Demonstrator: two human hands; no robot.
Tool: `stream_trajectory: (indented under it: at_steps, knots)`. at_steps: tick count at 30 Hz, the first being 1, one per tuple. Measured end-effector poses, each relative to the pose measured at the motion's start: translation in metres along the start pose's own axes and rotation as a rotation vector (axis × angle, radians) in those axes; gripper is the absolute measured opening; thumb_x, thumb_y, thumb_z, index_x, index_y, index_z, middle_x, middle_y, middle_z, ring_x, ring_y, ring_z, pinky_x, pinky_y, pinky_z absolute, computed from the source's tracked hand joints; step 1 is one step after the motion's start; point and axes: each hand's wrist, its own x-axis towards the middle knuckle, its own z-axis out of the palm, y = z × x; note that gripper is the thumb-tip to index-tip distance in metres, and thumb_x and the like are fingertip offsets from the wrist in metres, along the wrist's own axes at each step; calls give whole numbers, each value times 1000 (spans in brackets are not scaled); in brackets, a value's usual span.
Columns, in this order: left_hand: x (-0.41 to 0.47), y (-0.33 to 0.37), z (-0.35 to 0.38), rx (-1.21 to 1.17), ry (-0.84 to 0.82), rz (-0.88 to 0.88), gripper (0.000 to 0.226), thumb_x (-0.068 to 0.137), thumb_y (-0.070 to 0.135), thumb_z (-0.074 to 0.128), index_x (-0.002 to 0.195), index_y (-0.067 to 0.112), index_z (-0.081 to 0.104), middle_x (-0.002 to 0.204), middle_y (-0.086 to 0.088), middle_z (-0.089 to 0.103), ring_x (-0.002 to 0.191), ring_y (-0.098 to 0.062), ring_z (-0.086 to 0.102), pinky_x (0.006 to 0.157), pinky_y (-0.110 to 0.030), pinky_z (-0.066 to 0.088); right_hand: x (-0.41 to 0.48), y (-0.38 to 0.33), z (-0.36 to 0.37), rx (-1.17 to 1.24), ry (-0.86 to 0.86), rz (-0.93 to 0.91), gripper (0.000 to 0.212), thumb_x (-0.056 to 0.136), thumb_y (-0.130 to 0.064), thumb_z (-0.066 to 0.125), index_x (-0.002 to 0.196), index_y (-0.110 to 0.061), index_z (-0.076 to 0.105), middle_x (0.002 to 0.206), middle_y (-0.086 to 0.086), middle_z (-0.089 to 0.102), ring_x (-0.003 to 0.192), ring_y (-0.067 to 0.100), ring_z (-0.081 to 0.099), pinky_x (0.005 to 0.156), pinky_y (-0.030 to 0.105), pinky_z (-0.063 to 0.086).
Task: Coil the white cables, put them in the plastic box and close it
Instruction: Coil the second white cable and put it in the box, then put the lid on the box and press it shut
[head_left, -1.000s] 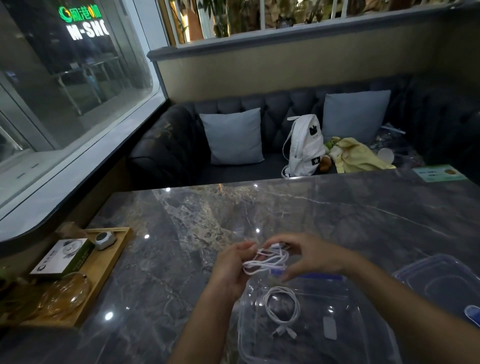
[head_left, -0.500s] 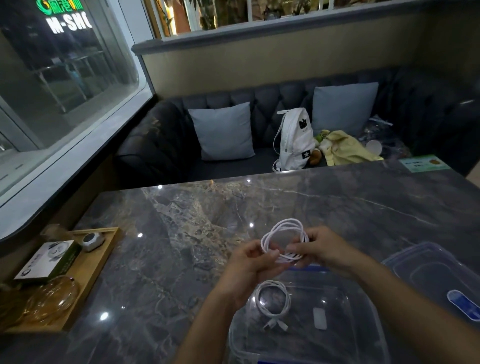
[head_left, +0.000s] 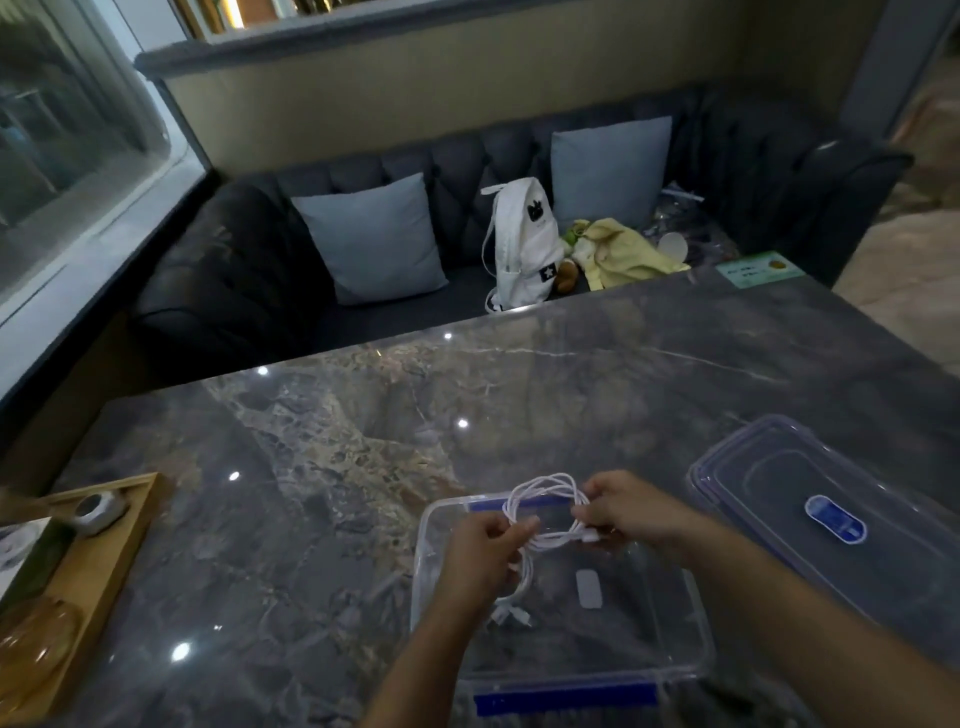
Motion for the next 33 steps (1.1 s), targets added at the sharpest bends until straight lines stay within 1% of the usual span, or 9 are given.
stream_trajectory:
  at_steps: [2, 7, 10, 12, 14, 16, 20, 24, 33]
  knots:
    - [2, -8, 6, 66, -33, -9, 32, 84, 20, 66, 56, 13, 52, 53, -6, 51, 45, -13, 48, 43, -22, 40, 0, 5, 1, -108, 43, 39, 22, 83, -6, 62, 61, -9, 58, 58, 10, 60, 53, 19, 57, 52, 30, 50]
    - [5, -18, 15, 157, -94, -58, 31, 83, 24, 67, 55, 11, 59, 50, -5, 56, 42, -14, 49, 43, -23, 43, 4, 12, 3, -313, 65, 133, 34, 86, 1, 52, 52, -7, 50, 45, 6, 51, 37, 15, 52, 40, 26, 42]
    - [6, -23, 19, 276, -98, -86, 37, 85, 31, 64, 63, 1, 64, 58, -14, 61, 46, -18, 55, 50, -25, 48, 6, 19, 7, -442, 25, 166, 25, 88, -5, 48, 64, -9, 51, 63, 8, 57, 66, 25, 61, 48, 23, 45]
    - [7, -26, 22, 320, -73, -115, 37, 85, 31, 64, 70, -3, 66, 71, -20, 69, 61, -26, 66, 63, -30, 54, 8, 23, 10, -582, 39, 144, 13, 90, -8, 46, 88, -2, 57, 93, 17, 65, 94, 30, 62, 67, 27, 48]
    - [10, -27, 26, 354, -64, -152, 34, 84, 31, 65, 74, -1, 69, 78, -20, 72, 72, -29, 70, 73, -40, 58, 11, 27, 15, -655, 77, 123, 23, 89, -9, 46, 110, -1, 52, 121, 19, 58, 112, 30, 55, 84, 29, 44]
    - [12, -28, 30, 382, -45, -174, 28, 82, 30, 68, 68, 5, 64, 77, -16, 71, 71, -27, 70, 75, -41, 58, 12, 31, 17, -692, 95, 126, 26, 90, -9, 46, 115, -1, 49, 128, 18, 53, 118, 29, 51, 89, 29, 40]
    - [16, -32, 36, 634, 55, -91, 27, 77, 37, 70, 74, 11, 65, 81, -9, 71, 71, -17, 64, 62, -26, 46, 16, 40, 20, -737, 106, 126, 25, 90, -6, 44, 113, 3, 50, 128, 21, 52, 118, 29, 51, 92, 31, 41]
    - [20, -35, 40, 855, 103, -75, 35, 76, 43, 69, 87, 10, 69, 90, -8, 70, 85, -19, 65, 78, -30, 52, 18, 42, 22, -767, 126, 125, 27, 88, -6, 45, 113, 1, 52, 126, 20, 55, 116, 30, 53, 92, 33, 43]
    - [27, -31, 33, 957, 42, -96, 38, 83, 43, 59, 99, 9, 64, 100, -9, 69, 92, -21, 64, 78, -29, 48, 16, 38, 17, -785, 97, 21, 28, 85, -17, 50, 110, -4, 53, 127, 17, 53, 116, 30, 51, 92, 31, 42]
